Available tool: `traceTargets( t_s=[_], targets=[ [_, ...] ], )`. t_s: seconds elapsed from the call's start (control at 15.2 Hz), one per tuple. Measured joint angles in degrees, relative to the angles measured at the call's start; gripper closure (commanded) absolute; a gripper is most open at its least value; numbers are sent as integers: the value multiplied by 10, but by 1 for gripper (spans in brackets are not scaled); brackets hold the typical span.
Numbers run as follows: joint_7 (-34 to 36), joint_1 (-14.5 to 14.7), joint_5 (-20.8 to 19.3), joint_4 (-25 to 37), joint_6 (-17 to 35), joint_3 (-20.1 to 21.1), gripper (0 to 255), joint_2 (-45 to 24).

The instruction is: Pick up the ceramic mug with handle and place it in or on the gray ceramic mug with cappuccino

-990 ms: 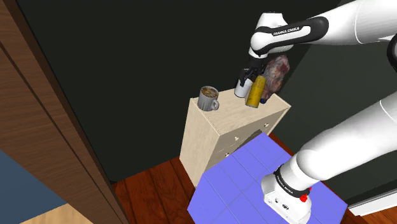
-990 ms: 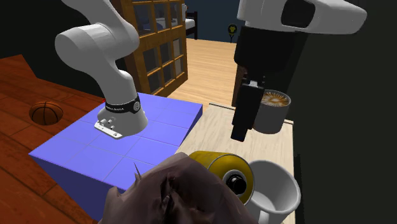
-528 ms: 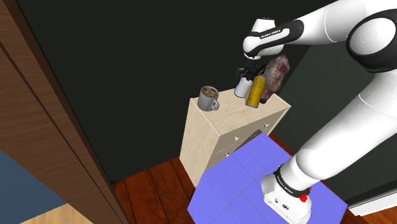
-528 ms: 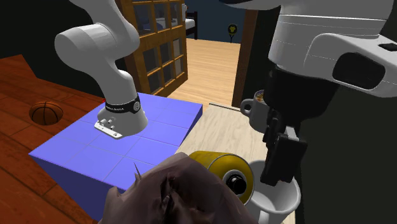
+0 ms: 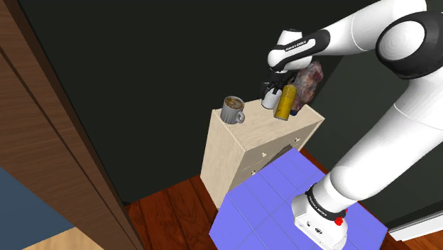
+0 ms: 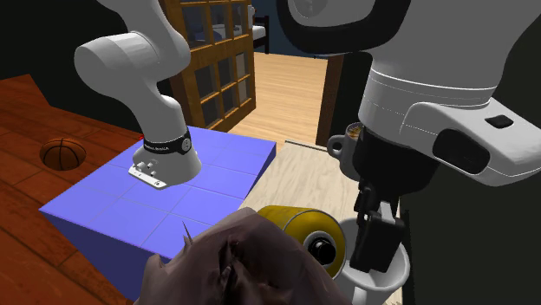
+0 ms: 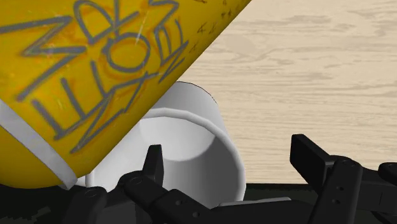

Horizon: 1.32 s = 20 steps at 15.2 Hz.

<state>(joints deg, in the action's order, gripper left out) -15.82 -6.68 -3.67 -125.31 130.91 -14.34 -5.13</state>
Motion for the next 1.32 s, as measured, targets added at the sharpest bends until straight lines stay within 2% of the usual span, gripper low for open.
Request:
traceTargets(
  t_s=[0.26, 0.33, 0.99, 1.32],
  targets=[
    [0, 0, 0, 0, 1, 0, 0, -1],
    [0, 0, 0, 0, 1, 0, 255, -1],
    [0, 0, 0, 0, 1, 0, 255, -1],
    [1, 1, -4, 10, -27, 0, 255, 17]
  ],
)
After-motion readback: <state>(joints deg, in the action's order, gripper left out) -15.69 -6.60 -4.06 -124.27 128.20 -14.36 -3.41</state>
